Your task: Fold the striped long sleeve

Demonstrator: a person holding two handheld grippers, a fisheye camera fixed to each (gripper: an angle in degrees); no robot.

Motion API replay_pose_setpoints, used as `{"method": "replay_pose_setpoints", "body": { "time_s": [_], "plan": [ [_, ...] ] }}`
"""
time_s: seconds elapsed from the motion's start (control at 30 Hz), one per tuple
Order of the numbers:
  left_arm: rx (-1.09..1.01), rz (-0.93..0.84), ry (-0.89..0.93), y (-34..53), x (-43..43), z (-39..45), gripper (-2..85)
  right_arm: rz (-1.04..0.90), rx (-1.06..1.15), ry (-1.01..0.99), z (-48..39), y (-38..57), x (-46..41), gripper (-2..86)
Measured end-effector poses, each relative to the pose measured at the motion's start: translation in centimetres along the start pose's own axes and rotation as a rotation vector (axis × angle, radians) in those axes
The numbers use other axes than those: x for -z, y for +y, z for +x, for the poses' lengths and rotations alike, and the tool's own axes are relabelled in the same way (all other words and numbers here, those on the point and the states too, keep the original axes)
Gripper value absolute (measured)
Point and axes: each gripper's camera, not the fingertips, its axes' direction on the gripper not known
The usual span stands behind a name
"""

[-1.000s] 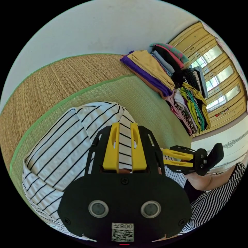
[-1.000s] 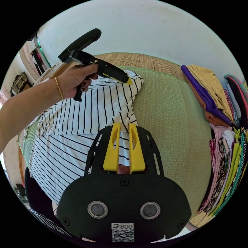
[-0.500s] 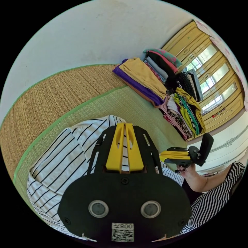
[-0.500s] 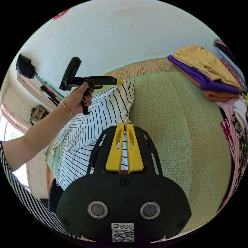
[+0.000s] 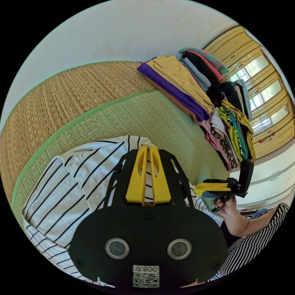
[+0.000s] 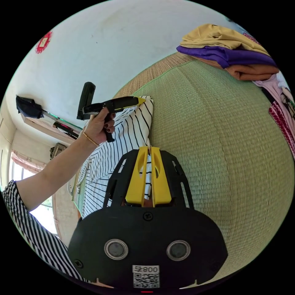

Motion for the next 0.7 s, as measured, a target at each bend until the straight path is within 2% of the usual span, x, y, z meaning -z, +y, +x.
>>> {"method": "replay_pose_setpoints", "body": {
  "time_s": [0.2,0.3,0.4,0.53,0.63,0.7],
  "plan": [
    [-0.025,0.121,-0.017,1.5,3.2,1.8,0.9,0.027,-0.020,0.035,1.5,1.2,1.6,0.4],
    [0.013,0.092,-0.082,1.9,2.8,1.5,0.7,0.050,-0.010,0.055,1.3,1.6,2.8,0.2],
    [0.030,0.070,-0.044,2.2,1.6,1.0,0.5,0.076,0.051,0.048,-0.5,1.0,3.3,0.1],
    [0.019,-0.001,-0.107,1.7,-1.2,1.6,0.2,0.017,0.142,0.076,-2.9,-1.1,0.8,0.1],
    [0.034,0.040,-0.092,2.6,-1.4,1.8,0.2,-0.062,0.147,0.177,-2.9,-2.3,-1.7,0.1],
    [0.017,0.092,-0.073,4.0,-0.9,2.5,0.2,-0.032,0.141,0.147,-2.7,-2.5,-1.4,0.0]
  ]
}}
